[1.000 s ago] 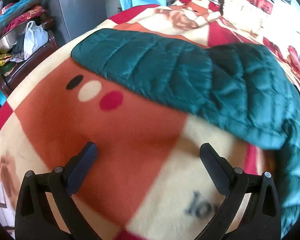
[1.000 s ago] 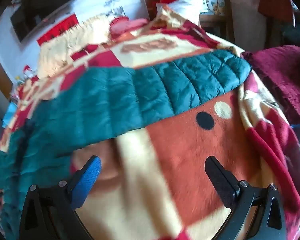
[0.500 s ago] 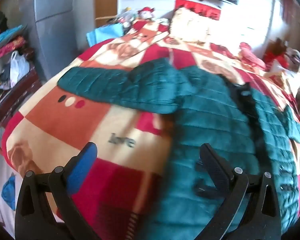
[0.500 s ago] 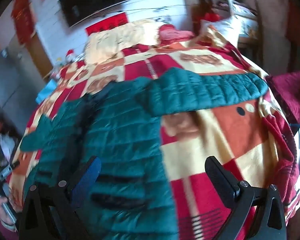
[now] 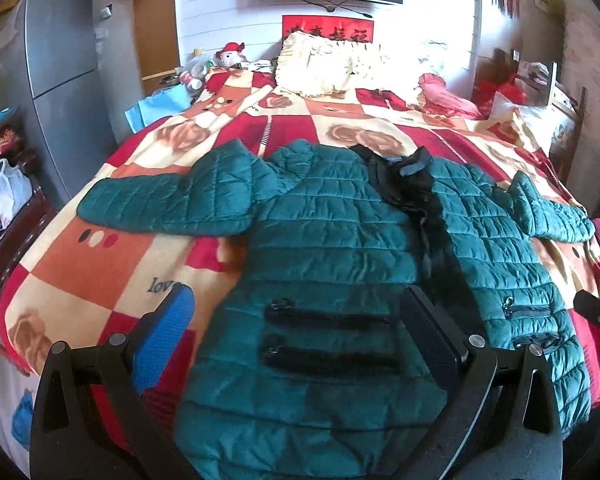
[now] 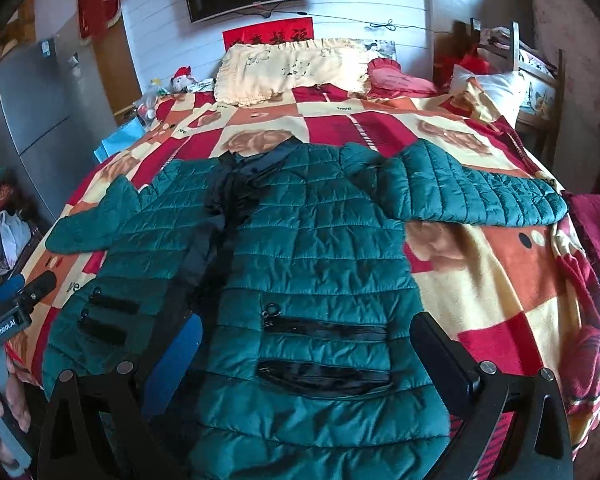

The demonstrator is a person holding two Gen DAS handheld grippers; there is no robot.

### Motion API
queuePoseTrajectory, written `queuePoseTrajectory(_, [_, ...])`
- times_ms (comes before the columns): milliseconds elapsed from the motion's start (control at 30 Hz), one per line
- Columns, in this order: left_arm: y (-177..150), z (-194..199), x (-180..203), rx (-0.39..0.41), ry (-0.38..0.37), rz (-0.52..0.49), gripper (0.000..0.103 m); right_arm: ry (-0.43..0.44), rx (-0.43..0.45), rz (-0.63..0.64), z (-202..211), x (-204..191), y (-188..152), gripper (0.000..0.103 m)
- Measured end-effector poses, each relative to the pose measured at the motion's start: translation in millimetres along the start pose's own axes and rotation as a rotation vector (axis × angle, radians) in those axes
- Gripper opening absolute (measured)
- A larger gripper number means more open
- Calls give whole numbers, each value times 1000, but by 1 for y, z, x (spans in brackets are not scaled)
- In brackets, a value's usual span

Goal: Fold large clothes

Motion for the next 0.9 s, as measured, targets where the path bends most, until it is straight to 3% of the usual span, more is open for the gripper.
queuePoseTrajectory(433, [-13, -7, 25, -11, -12, -21, 103, -30, -19, -2, -13, -21, -11, 103])
queuePoseTrajectory(900, [-24, -18, 21, -34, -1, 18, 103, -32, -32, -17, -26, -36, -16, 103])
Point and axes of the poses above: each gripper's, at about its wrist camera, not at the fingertips, and z roughly against the way its jaws point, x to its right, y to its top, the point moved 7 cm from there along -z, roughly the way its jaws point, and after that the axes turned 7 degrees about -y, right-handed, at the moved point
